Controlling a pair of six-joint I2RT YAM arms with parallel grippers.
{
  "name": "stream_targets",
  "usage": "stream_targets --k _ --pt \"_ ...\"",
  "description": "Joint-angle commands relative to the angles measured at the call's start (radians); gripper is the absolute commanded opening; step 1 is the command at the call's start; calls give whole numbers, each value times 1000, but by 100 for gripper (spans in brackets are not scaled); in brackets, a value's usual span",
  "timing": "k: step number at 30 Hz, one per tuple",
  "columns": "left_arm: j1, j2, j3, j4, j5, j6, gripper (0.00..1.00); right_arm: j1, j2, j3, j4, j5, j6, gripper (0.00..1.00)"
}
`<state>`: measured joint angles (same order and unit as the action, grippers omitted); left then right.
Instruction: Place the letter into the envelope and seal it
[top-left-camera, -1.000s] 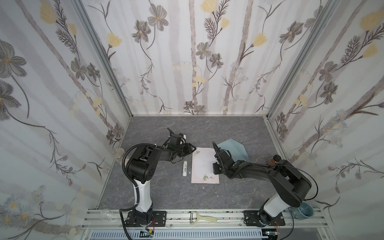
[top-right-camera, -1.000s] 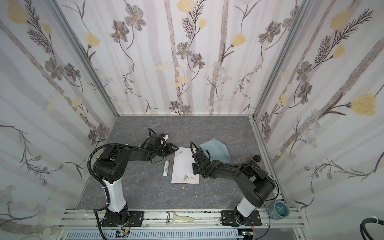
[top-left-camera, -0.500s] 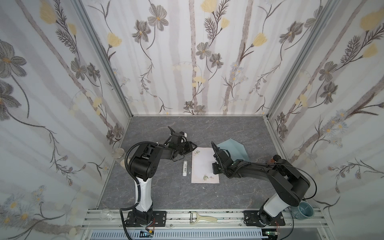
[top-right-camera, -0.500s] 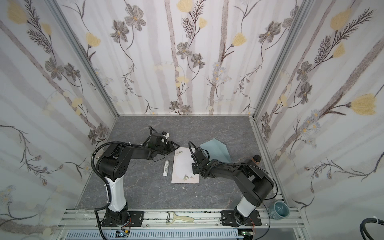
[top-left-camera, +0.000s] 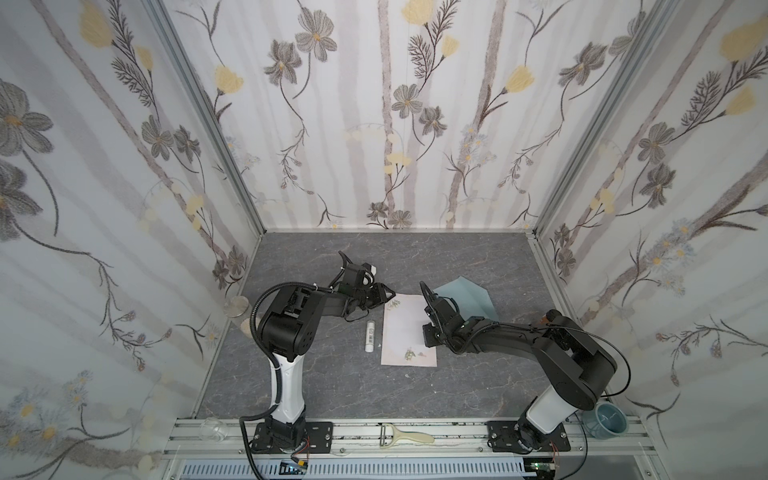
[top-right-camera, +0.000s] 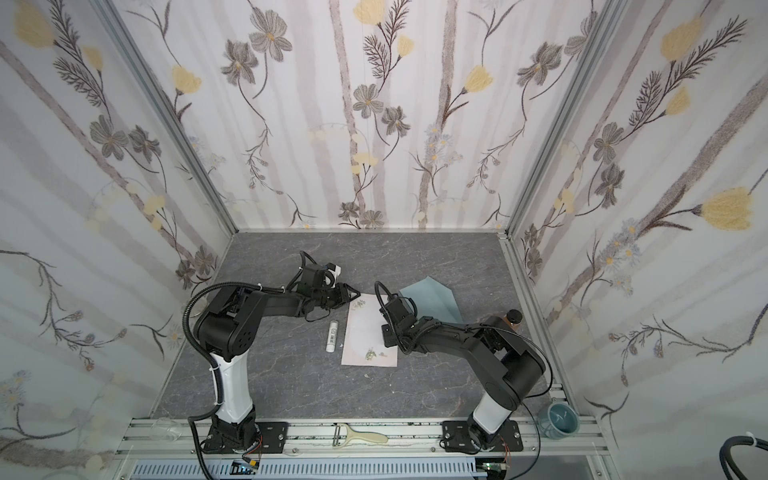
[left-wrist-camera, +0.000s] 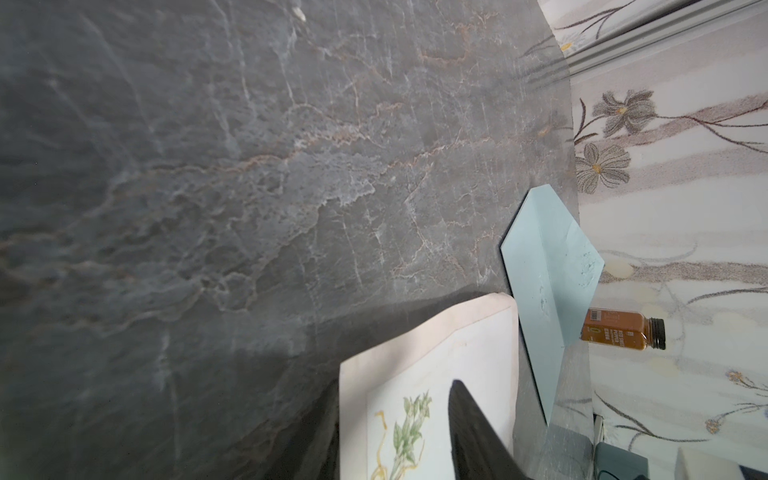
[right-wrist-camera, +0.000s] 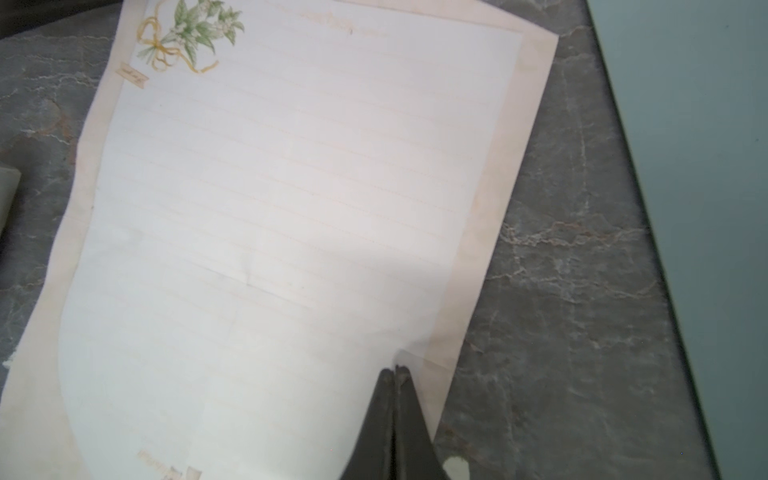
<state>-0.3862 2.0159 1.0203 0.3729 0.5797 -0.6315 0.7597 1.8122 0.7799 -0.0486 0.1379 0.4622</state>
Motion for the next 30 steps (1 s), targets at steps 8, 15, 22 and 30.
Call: stream_targets --k 8,15,22,30 --pt "-1 -1 20 -11 49 14 40 6 4 13 5 32 -10 0" --pt "-2 2 37 -5 64 23 37 12 9 23 -4 60 -21 0" --pt "-5 13 43 -2 59 24 22 19 18 35 -13 74 -30 0" --pt "-7 14 40 1 45 20 0 21 19 42 -19 82 -34 0"
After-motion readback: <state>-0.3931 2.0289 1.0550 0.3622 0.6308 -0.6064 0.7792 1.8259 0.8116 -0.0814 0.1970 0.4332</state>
